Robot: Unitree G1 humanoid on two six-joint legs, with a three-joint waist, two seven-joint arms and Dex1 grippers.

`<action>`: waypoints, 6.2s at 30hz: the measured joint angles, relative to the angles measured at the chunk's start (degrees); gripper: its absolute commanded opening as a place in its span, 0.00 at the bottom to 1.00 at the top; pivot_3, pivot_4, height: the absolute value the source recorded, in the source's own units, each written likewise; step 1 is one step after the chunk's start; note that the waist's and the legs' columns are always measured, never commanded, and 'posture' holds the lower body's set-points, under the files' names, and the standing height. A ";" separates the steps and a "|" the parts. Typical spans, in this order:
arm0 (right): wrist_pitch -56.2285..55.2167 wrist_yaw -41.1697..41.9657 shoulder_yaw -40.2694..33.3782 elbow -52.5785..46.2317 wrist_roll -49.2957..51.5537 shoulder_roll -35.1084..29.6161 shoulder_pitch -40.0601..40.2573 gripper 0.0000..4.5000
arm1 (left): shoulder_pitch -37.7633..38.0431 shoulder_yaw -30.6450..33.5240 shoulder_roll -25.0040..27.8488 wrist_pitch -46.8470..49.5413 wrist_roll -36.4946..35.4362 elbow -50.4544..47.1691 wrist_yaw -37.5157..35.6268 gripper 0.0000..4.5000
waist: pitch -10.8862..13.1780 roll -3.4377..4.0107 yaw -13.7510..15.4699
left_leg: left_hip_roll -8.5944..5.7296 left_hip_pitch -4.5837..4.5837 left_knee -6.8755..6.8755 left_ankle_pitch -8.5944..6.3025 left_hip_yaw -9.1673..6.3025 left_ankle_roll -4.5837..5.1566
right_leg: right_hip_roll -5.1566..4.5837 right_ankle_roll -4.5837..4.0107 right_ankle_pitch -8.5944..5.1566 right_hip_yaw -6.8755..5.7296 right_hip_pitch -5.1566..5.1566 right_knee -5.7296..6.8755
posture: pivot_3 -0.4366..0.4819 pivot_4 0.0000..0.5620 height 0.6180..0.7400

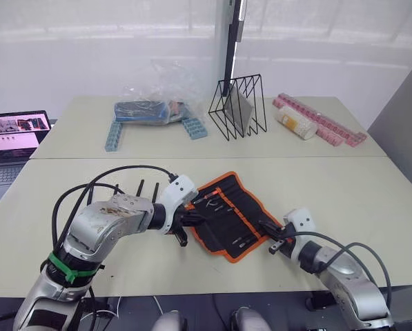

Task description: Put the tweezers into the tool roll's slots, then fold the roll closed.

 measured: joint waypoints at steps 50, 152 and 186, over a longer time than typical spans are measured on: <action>4.81 -5.23 4.07 -7.71 -5.41 2.80 2.70 0.01 | -16.07 -15.67 -9.88 -2.12 12.56 19.42 -1.07 0.00 | -0.05 -0.07 -0.46 | -0.04 -0.05 0.07 -0.02 0.00 0.04 | 0.04 0.00 -0.01 0.02 -0.08 0.05 | 0.48 0.27 0.87; -5.70 2.52 -0.44 3.78 -2.67 0.71 3.07 0.00 | 45.45 44.77 -9.20 -37.18 9.24 5.02 16.17 0.99 | -0.50 -0.72 0.34 | 0.24 0.88 0.03 -0.36 -0.38 0.19 | -0.95 -0.08 -0.27 -0.39 0.93 -0.41 | 0.48 0.27 0.87; -0.66 -0.16 0.24 -1.01 -2.91 1.41 3.25 0.00 | 25.38 35.17 -6.27 -41.49 16.91 27.16 18.01 0.00 | -0.81 0.37 0.46 | 0.24 0.89 -0.54 -0.20 -0.40 -0.04 | -1.02 -0.19 -0.31 -0.14 0.86 -0.37 | 0.48 0.27 0.87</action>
